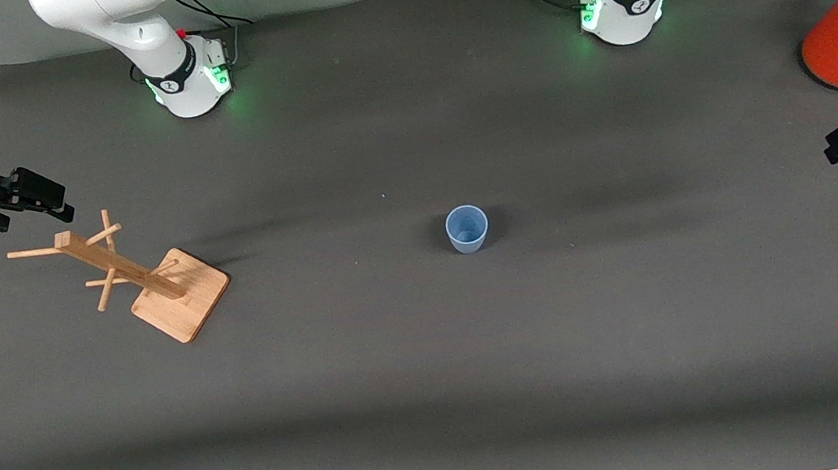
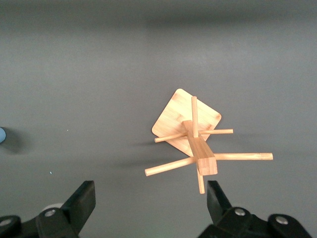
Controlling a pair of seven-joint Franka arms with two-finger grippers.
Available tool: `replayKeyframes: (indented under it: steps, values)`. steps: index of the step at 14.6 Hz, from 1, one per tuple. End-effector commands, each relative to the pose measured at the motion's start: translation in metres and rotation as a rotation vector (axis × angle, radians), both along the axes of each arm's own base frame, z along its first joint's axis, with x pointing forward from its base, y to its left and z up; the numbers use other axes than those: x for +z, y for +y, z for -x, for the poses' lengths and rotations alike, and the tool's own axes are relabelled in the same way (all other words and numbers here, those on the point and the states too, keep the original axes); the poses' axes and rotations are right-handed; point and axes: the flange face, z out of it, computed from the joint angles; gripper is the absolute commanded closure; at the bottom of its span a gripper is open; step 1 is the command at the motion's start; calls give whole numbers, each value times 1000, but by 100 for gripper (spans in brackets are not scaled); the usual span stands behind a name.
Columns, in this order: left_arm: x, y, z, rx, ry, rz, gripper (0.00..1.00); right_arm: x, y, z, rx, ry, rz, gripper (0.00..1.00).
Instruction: Rotate and upright cup with both arms
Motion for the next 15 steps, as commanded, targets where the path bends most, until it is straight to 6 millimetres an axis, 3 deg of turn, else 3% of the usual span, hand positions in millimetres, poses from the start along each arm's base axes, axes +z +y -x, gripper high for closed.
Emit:
replayKeyframes:
  steps: [1, 4, 6, 15]
  values:
    - [11, -13, 1, -25, 11, -1, 0, 7, -1, -4, 54, -9, 7, 0]
    - [19, -17, 2, -20, 20, 0, 0, 8, 1, -4, 60, -14, 7, 0]
    - [18, -33, 1, -44, 24, -3, 0, 8, 2, -5, 62, -14, 9, 0]
    - [17, -29, 2, -35, 32, -11, 0, -1, 0, -15, 54, -3, 1, 0]
